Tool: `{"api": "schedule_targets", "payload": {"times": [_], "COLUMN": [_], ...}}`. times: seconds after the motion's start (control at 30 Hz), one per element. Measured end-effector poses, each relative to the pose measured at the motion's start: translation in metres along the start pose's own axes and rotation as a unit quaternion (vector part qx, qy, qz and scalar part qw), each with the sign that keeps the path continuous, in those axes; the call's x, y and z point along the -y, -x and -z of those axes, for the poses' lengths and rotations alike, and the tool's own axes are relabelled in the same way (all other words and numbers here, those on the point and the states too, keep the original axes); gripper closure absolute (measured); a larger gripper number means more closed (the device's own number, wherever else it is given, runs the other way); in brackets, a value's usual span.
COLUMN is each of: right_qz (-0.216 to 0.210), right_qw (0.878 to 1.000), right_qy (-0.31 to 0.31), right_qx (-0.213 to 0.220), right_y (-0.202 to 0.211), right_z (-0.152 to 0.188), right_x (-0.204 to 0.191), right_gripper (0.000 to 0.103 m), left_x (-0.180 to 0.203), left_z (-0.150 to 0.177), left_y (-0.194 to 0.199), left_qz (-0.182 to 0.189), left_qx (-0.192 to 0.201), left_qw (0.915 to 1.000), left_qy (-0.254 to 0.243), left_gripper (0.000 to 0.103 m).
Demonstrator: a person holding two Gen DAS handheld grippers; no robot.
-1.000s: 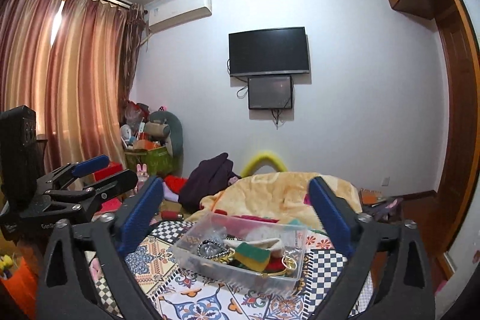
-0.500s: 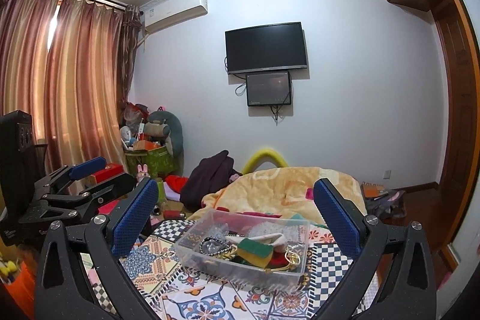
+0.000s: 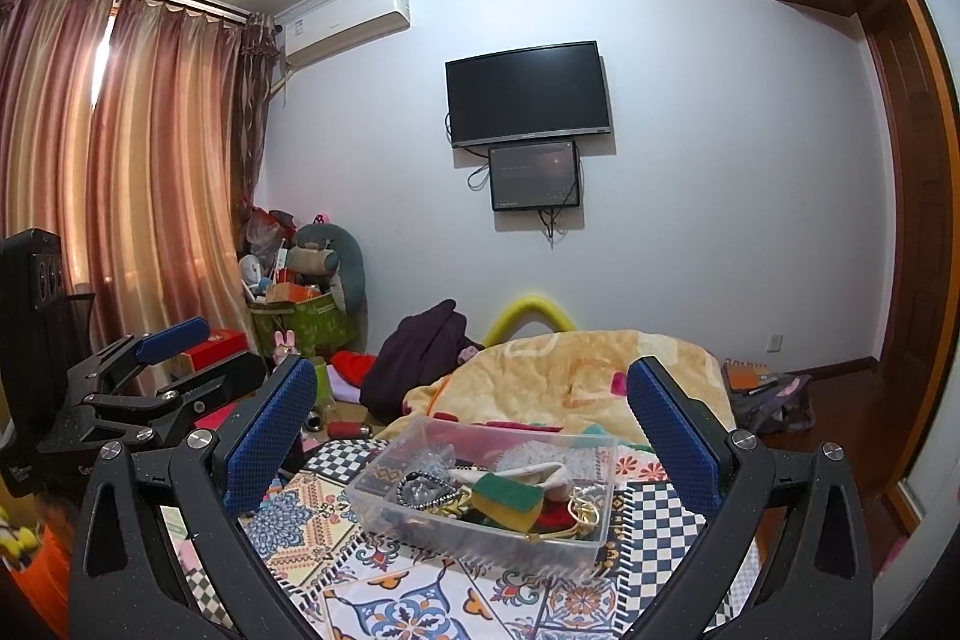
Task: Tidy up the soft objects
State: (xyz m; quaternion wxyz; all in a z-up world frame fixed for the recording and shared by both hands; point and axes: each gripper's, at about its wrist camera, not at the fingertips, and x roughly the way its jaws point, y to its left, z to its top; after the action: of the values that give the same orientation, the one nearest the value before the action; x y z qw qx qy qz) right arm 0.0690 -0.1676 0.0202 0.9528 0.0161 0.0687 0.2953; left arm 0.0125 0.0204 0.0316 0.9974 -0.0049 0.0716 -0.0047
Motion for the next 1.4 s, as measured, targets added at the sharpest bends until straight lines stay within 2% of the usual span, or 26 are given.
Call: {"api": "schedule_targets", "payload": {"times": [1.4], "right_qz": [-0.002], "right_qw": [1.000], "right_qy": [-0.003], "right_qx": [-0.006], "right_y": [-0.0009], "right_z": [0.0011], "right_x": [-0.0011], "right_gripper": [0.000], "left_x": [-0.0004], "left_z": [0.0029], "left_y": [-0.0029], "left_qz": [0.002], "left_qx": [-0.008], "left_qw": [1.0000], "left_qy": [0.001], "left_gripper": [0.000]}}
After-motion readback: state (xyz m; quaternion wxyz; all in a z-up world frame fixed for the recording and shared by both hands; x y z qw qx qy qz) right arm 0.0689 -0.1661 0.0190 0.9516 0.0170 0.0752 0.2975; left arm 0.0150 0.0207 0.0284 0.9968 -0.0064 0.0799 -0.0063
